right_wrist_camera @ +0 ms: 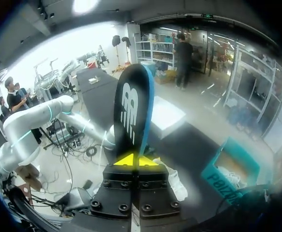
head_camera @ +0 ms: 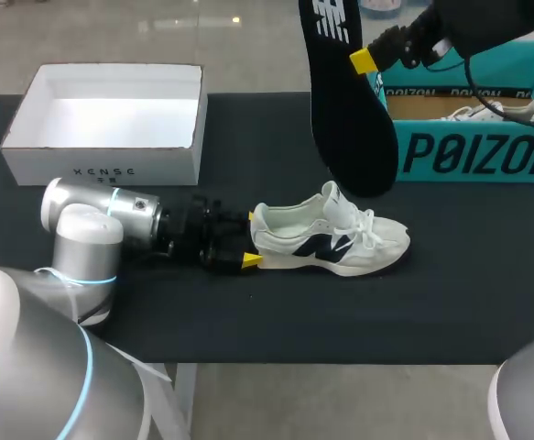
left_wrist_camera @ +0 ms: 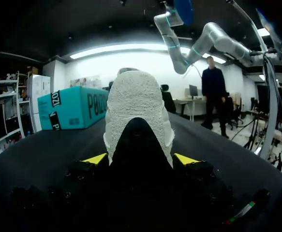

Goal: Take the shoe out of the shoebox, open the shoe tongue, remove and reinsert the insole, then place the shoe into the shoebox

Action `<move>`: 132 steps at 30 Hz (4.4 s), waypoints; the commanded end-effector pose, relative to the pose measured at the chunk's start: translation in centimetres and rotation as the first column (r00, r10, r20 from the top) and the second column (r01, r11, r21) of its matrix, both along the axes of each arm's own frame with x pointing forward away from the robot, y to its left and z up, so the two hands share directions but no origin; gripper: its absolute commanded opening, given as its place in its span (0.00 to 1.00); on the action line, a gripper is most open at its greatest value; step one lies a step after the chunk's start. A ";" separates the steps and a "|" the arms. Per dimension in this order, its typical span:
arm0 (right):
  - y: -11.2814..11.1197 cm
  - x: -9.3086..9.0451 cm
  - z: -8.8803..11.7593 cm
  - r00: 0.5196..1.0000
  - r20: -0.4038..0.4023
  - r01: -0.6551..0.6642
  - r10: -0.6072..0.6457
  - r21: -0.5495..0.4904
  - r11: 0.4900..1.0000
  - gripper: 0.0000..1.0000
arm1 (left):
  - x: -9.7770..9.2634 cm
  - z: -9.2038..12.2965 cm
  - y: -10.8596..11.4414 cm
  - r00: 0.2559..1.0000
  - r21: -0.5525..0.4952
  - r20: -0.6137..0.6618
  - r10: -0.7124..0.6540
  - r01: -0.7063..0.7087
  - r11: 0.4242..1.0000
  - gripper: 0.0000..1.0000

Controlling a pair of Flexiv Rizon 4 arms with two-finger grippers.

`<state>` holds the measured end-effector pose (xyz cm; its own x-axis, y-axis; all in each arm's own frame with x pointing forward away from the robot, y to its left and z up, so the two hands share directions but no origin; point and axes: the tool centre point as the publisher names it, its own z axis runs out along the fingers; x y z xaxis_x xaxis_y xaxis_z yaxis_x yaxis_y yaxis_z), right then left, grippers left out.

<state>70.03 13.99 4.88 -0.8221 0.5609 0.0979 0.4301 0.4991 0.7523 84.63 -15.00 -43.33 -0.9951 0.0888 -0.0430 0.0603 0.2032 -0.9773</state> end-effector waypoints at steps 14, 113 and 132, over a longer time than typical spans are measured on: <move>1.7 -1.4 1.4 0.998 -0.041 -0.053 0.054 0.034 0.998 0.00 | 0.0 -0.2 -0.1 1.000 0.002 0.000 0.000 0.000 1.000 0.00; 0.9 -3.4 3.2 0.999 -0.034 -0.022 0.023 0.011 1.000 0.00 | 0.7 12.9 4.4 0.965 0.888 0.025 -0.262 0.099 0.449 1.00; 0.9 -3.4 3.2 0.999 -0.034 -0.022 0.023 0.011 1.000 0.00 | 3.4 13.3 -1.3 0.952 0.895 0.076 -0.297 0.066 0.441 1.00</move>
